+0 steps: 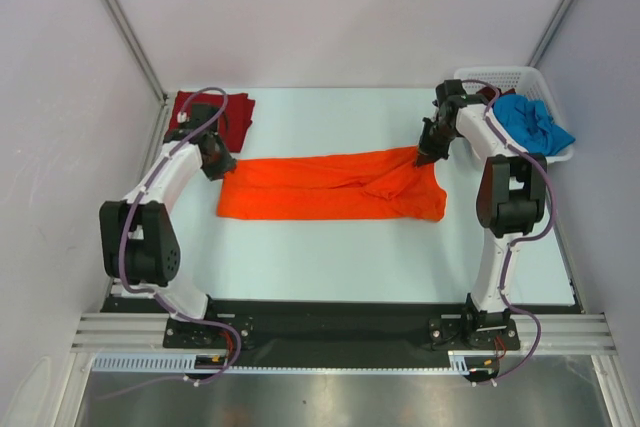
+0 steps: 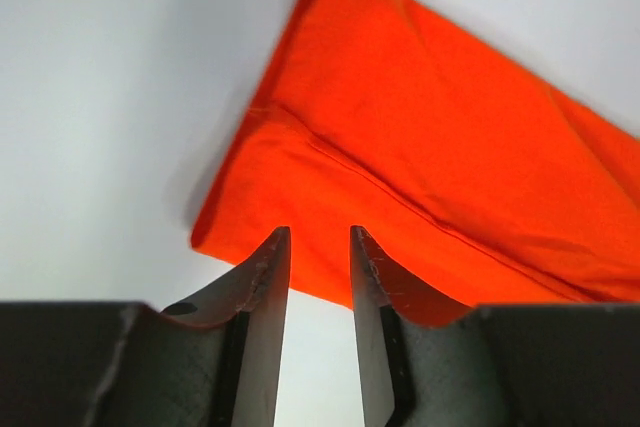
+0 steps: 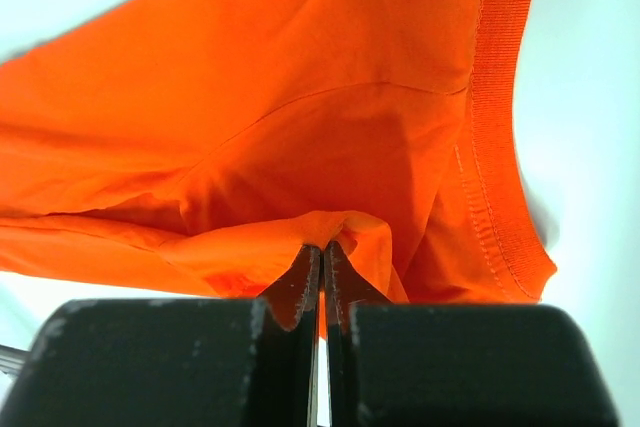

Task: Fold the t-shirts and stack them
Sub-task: Fold the tshirt

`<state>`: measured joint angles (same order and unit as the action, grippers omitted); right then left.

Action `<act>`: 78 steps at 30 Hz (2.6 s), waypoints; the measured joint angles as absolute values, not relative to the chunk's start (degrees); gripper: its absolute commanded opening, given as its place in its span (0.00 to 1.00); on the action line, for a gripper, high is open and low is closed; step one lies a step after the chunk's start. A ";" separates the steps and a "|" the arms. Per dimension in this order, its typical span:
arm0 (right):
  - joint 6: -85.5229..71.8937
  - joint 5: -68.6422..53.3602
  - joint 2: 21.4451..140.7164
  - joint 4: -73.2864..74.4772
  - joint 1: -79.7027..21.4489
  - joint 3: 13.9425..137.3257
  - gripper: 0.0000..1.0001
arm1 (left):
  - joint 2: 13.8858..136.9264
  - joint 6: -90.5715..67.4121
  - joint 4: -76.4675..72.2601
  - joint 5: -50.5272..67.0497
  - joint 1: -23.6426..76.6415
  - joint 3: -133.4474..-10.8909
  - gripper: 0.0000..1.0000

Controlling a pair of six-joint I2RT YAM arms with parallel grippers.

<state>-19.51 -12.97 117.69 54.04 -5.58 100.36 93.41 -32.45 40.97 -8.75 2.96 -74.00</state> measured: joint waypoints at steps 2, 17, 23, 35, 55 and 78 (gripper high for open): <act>-19.79 -12.97 117.69 53.95 -5.58 100.36 0.00 | 93.86 -32.49 39.83 -6.83 3.99 -73.01 0.32; -22.98 -16.99 121.34 51.79 -4.99 102.13 0.34 | 101.65 -32.93 37.85 -0.60 5.15 -68.62 0.25; -23.24 -18.20 126.32 52.05 -4.67 109.34 0.62 | 98.61 -32.71 37.65 -0.89 5.48 -65.47 0.25; -19.88 -10.90 95.15 54.24 -4.16 80.18 0.71 | 95.35 -32.01 37.74 -1.19 5.72 -64.18 0.23; -15.86 -11.64 100.14 44.64 -3.29 70.32 0.20 | 98.91 -30.89 38.57 -3.95 5.87 -62.57 0.05; -18.13 -4.54 112.18 46.92 -3.25 83.66 0.50 | 102.50 -30.33 40.40 -8.93 6.11 -64.42 0.03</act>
